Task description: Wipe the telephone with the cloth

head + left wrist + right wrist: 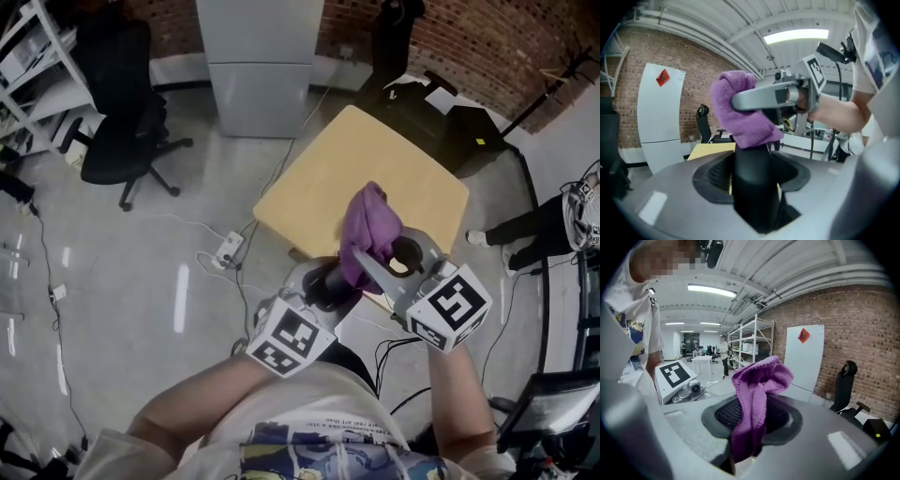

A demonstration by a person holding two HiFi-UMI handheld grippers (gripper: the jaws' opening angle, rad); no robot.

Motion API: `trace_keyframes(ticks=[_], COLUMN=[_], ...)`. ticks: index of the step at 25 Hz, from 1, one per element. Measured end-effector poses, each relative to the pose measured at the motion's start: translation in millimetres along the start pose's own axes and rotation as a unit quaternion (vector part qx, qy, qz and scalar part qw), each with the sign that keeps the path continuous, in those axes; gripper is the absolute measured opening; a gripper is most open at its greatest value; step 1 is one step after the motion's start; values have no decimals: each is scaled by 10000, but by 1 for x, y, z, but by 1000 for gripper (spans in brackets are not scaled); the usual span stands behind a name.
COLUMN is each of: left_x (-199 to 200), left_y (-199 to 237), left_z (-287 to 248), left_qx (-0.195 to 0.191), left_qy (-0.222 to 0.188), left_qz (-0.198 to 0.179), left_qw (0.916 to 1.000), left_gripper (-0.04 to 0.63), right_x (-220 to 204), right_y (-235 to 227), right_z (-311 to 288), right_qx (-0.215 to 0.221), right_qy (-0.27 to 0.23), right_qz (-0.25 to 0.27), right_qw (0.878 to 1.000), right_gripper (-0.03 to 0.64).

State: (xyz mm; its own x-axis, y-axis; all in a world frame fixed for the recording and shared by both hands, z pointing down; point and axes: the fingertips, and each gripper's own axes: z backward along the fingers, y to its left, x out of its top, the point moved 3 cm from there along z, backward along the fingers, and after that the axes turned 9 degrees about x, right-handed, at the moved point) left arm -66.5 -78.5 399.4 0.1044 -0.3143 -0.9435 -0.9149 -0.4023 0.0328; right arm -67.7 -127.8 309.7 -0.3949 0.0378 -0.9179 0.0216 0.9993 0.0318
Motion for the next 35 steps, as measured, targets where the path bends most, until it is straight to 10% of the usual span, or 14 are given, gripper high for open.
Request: trace_keyframes(ticks=[10,22,35], left_x=[4,-2,-10], left_y=[-2,-14,-22], left_z=[11,14,31], left_qx=[23,-36,-78], left_qy=[-134,-106,-163], left_qz=[89,57,35], left_qw=[9999,9999,9998], left_gripper=[256,256,255], right_x=[20,7,-1], right_y=[-22,82,25], right_z=[31,-4,50], right_qx=[-491,681,-586], right_qy=[-64,-79,-51], right_qz=[158,141,133], right_qw=[9986,9975,9982], right_gripper=[107,107,107])
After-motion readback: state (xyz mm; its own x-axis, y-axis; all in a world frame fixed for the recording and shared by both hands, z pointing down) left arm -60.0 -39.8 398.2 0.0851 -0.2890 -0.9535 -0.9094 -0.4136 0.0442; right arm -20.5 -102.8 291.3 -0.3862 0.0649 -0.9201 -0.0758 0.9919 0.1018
